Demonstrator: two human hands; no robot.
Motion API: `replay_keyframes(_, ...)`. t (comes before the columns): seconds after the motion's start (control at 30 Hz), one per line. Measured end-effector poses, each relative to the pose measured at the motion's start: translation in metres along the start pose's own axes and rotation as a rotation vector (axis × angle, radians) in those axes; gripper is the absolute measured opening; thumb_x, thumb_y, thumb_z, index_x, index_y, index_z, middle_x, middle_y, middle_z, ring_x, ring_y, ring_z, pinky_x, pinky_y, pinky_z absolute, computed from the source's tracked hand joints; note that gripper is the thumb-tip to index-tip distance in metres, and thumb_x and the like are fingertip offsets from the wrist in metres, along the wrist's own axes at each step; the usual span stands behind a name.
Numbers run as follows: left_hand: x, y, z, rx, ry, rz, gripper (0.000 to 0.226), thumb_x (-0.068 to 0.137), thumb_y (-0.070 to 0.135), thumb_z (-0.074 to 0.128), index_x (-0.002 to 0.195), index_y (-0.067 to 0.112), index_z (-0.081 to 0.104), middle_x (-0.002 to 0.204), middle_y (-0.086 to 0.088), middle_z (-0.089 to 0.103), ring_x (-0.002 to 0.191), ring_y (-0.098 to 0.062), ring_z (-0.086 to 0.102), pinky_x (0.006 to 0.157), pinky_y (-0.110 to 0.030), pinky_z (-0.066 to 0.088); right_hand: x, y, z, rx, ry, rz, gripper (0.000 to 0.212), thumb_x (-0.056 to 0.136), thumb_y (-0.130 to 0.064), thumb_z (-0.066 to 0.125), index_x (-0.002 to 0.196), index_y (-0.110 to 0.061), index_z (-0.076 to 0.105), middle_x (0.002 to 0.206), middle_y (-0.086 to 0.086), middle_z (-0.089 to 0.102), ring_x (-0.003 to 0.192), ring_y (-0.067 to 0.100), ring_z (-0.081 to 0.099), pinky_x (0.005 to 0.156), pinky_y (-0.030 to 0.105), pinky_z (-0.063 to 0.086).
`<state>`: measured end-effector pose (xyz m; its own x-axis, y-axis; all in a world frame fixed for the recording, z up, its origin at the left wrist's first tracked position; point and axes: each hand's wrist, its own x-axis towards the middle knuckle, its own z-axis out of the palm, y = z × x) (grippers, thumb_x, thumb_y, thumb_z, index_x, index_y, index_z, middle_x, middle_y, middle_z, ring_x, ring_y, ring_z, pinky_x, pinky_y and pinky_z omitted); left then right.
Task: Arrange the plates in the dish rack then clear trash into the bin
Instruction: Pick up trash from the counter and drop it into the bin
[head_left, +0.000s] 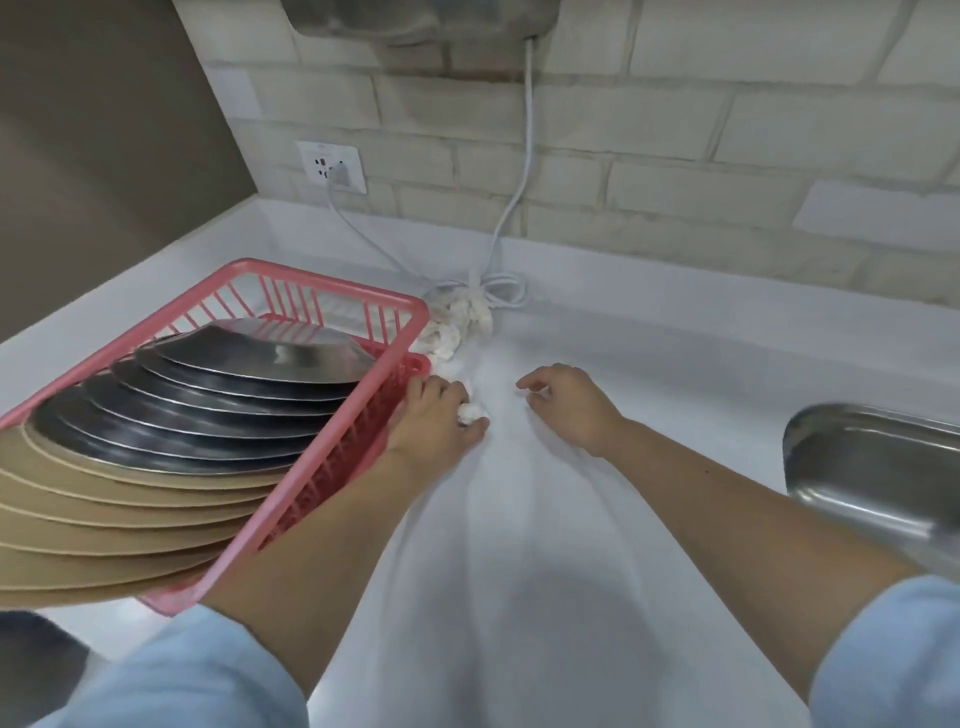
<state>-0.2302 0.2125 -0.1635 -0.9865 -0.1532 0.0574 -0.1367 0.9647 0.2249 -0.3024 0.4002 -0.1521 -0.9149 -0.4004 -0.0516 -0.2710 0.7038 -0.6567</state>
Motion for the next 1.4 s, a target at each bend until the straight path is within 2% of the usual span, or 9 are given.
replay_keyframes(0.17,-0.008,0.003,-0.008,-0.262,0.101,-0.119,0.012,0.089,0.032,0.050,0.087,0.023,0.042,0.087,0.007,0.050,0.086,-0.019,0.049,0.065,-0.034,0.039,0.029,-0.005,0.002,0.010,-0.022,-0.111,0.027,0.093,-0.017,0.054,0.117,-0.021,0.066,0.113,0.001,0.059,0.112,0.016,0.052,0.091,0.024,0.042)
replay_keyframes(0.3,-0.016,0.007,-0.010,-0.351,0.144,-0.250,0.013,0.093,0.030,0.049,0.096,0.022,0.038,0.075,0.006,0.051,0.068,-0.020,0.056,0.058,-0.032,0.035,0.052,-0.016,0.008,-0.112,-0.024,-0.228,0.031,0.093,-0.021,0.057,0.123,-0.022,0.062,0.121,0.000,0.055,0.120,0.020,0.042,0.095,0.027,0.039)
replay_keyframes(0.5,-0.023,0.003,-0.007,-0.425,0.129,-0.352,0.048,0.093,0.030,0.055,0.136,0.028,0.036,0.123,0.001,0.063,0.107,-0.027,0.064,0.093,-0.035,0.048,0.091,-0.045,0.026,-0.270,-0.054,-0.412,0.055,0.091,-0.021,0.056,0.143,-0.030,0.042,0.149,-0.011,0.039,0.129,0.027,0.033,0.104,0.036,0.037)
replay_keyframes(0.63,-0.021,0.002,-0.008,-0.391,0.117,-0.357,0.033,0.101,0.037,0.036,0.121,0.021,0.058,0.115,-0.002,0.066,0.109,-0.025,0.062,0.095,-0.032,0.045,0.106,-0.052,0.040,-0.358,-0.203,-0.391,0.062,0.094,-0.033,0.053,0.150,-0.034,0.027,0.157,-0.013,0.026,0.140,0.029,0.021,0.112,0.041,0.029)
replay_keyframes(0.87,-0.021,0.008,-0.017,-0.443,0.053,-0.435,0.039,0.102,0.038,0.027,0.114,0.023,0.060,0.100,-0.003,0.063,0.096,-0.029,0.058,0.085,-0.037,0.043,0.097,-0.041,0.042,-0.316,-0.150,-0.360,0.040,0.089,-0.040,0.061,0.123,-0.020,0.063,0.129,0.003,0.051,0.127,0.029,0.034,0.103,0.034,0.035)
replay_keyframes(1.03,-0.024,0.012,-0.015,-0.489,0.052,-0.440,0.032,0.098,0.023,0.037,0.066,0.021,0.040,0.079,0.001,0.050,0.078,-0.021,0.047,0.068,-0.033,0.031,0.072,-0.018,0.040,-0.030,-0.076,-0.293,0.025,0.081,-0.020,0.071,0.103,-0.010,0.067,0.114,0.007,0.053,0.111,0.022,0.046,0.088,0.021,0.036)
replay_keyframes(1.13,-0.028,0.012,-0.014,-0.536,0.062,-0.464,0.030,0.094,0.022,0.042,0.066,0.013,0.039,0.082,-0.003,0.047,0.075,-0.023,0.045,0.065,-0.036,0.031,0.059,-0.014,0.029,0.218,-0.014,-0.152,0.020,0.088,-0.011,0.063,0.107,-0.007,0.067,0.103,0.006,0.062,0.092,0.018,0.056,0.071,0.017,0.034)
replay_keyframes(1.27,-0.036,0.013,-0.013,-0.574,0.015,-0.457,0.034,0.085,0.035,0.039,0.078,0.003,0.048,0.073,-0.012,0.055,0.063,-0.022,0.044,0.059,-0.034,0.034,0.033,-0.021,0.013,0.737,-0.092,0.130,0.037,0.094,-0.005,0.040,0.113,-0.028,0.062,0.096,0.002,0.058,0.085,0.016,0.057,0.063,0.025,0.047)
replay_keyframes(1.4,-0.042,0.018,-0.020,-0.560,-0.020,-0.398,0.032,0.090,0.038,0.039,0.084,0.011,0.056,0.083,-0.010,0.067,0.074,-0.027,0.059,0.065,-0.039,0.045,0.006,-0.033,0.005,1.033,-0.161,0.361,0.031,0.086,-0.007,0.041,0.091,-0.012,0.071,0.073,0.004,0.047,0.054,0.017,0.046,0.049,0.026,0.032)
